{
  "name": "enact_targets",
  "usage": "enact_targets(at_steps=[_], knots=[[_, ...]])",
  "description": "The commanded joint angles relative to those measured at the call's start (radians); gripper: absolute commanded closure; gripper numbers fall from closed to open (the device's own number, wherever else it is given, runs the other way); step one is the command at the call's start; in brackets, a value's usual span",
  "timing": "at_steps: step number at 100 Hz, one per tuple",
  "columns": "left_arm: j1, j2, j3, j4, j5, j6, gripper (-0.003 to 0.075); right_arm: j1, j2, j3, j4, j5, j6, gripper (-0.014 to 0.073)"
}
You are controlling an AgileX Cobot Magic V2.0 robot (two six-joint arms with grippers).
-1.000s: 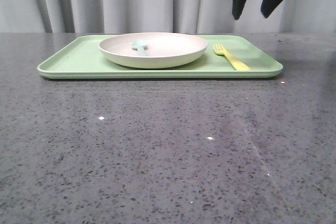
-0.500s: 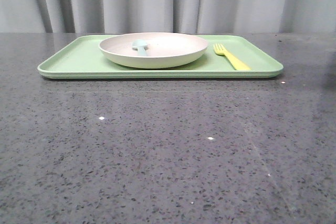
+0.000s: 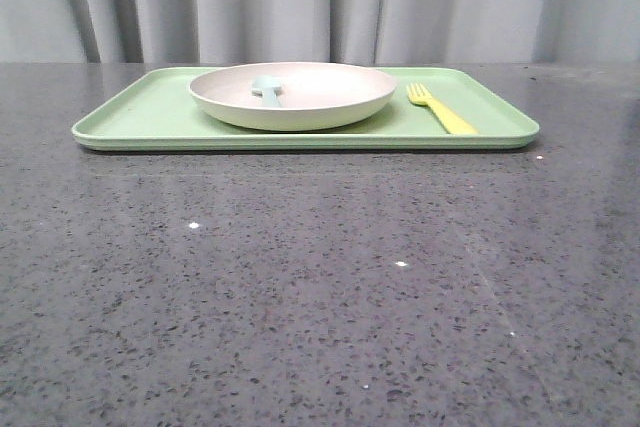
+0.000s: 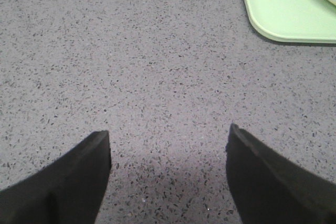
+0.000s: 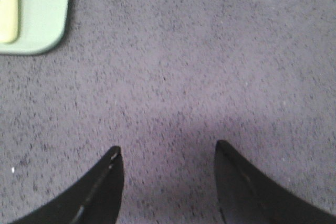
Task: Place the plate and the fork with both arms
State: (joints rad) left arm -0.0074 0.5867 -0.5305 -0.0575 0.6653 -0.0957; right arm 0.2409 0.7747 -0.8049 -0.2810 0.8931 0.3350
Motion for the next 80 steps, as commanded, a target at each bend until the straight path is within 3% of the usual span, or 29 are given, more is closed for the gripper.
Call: enact_targets(at_steps=[1,29,50,64,80], knots=[[0.002,0.0,-0.028,-0.005,-0.067,-0.008,0.0258,-0.006,-0.077,0.025,-0.033,-0.06,-0.001,0.0188],[0.002,0.0,-0.028,-0.005,-0.067,-0.008,0.0258,-0.006,-0.267,0.154,-0.032,-0.055,0.017,0.0188],[0.002,0.0,-0.028,-0.005,-0.067,-0.008,0.0261,-0.006,-0.297,0.174,-0.033,-0.048,0.032,0.0202],[0.002,0.0,-0.028,-0.005,-0.067,-0.008,0.0334,-0.006,-0.297,0.174,-0.034,-0.049,0.033,0.0373],[0.002,0.0,-0.028,-0.005,-0.067,-0.008,0.0535,-0.006,-0.297,0.174,-0.034,-0.049,0.033,0.0647]])
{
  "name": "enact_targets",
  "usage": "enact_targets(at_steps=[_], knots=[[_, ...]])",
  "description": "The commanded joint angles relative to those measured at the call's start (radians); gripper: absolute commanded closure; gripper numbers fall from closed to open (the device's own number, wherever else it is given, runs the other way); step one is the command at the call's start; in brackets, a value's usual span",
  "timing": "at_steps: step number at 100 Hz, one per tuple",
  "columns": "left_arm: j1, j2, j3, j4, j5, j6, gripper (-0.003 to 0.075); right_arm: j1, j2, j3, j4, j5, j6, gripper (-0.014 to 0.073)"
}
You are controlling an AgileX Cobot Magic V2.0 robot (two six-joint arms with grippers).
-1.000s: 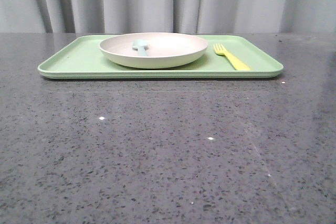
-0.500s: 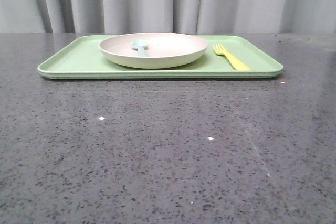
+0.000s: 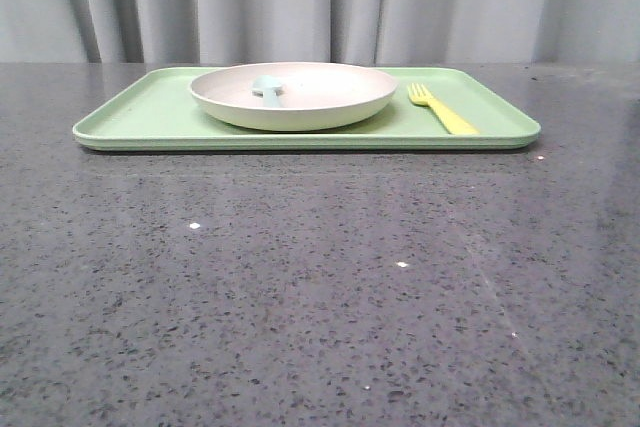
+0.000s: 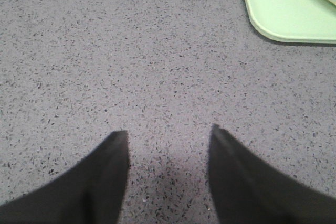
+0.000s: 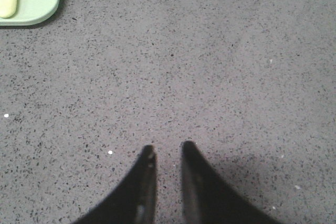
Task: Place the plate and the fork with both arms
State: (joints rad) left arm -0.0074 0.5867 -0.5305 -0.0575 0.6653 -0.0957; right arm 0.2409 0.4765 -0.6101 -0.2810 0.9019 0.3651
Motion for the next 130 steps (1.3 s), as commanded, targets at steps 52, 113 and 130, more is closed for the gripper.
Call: enact_targets(at_steps=[52,113,130], knots=[[0.002,0.0,-0.028,-0.005,-0.067,-0.008,0.0741,-0.006,0.001,-0.021,-0.034,-0.058,0.003,0.0713],[0.002,0.0,-0.028,-0.005,-0.067,-0.008,0.0741,-0.006,0.001,-0.021,-0.034,-0.058,0.003,0.0713],[0.0,0.0,-0.007,0.015,-0.182,-0.008,0.0741,-0.006,0.001,-0.021,-0.034,-0.058,0.003,0.0713]])
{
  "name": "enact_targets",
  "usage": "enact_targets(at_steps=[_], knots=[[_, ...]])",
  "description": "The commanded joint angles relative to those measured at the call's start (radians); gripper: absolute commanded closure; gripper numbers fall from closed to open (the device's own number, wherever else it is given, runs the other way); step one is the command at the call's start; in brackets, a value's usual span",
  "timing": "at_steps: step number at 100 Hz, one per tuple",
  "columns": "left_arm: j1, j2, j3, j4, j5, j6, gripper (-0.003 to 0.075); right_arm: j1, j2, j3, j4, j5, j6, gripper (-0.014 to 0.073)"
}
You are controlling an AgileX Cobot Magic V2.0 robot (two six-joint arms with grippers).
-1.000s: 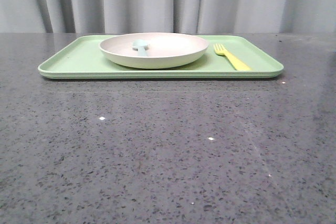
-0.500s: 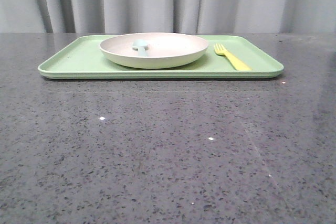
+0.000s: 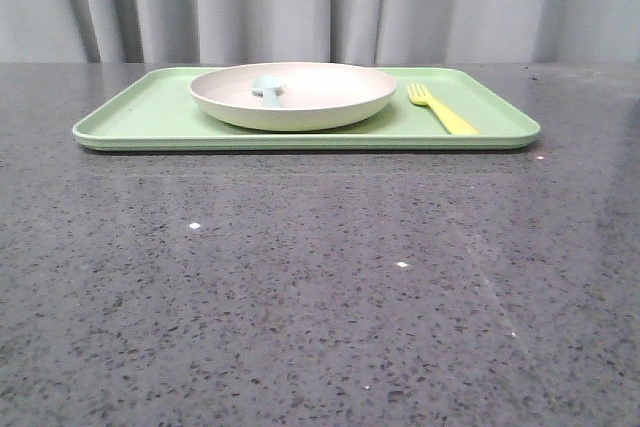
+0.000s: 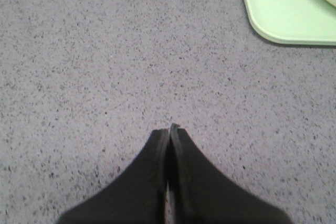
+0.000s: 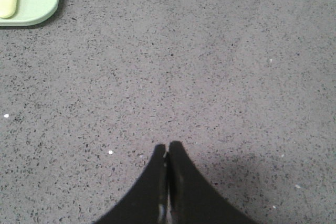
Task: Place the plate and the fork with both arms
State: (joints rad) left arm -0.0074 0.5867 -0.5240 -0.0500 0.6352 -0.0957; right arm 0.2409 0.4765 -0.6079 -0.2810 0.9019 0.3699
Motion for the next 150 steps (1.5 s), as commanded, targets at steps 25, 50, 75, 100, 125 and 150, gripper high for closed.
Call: enact_targets(at_steps=[25,50,75,100,125,150], knots=[[-0.024,-0.075,0.139,0.019,-0.513,-0.008,0.0741,-0.006,0.001,-0.023,-0.034,-0.058,-0.002,0.0713],[-0.04,-0.3,0.316,0.05,-0.597,-0.008,0.0741,-0.006,0.001,-0.023,-0.034,-0.058,-0.002,0.0713],[-0.04,-0.532,0.465,0.064,-0.597,-0.008,0.0741,-0.006,0.001,-0.023,-0.034,-0.058,-0.002,0.0713],[-0.04,-0.621,0.518,0.079,-0.602,-0.008,0.0741,-0.006,0.001,-0.023,-0.034,-0.058,-0.002,0.0713],[-0.04,-0.621,0.537,0.102,-0.635,-0.008,0.0741,-0.006,0.001,-0.023,-0.034,-0.057,-0.002,0.0713],[-0.04,-0.621,0.537,0.121,-0.635,-0.008,0.0741,-0.006,0.001,-0.023,-0.034,-0.057,-0.002,0.0713]])
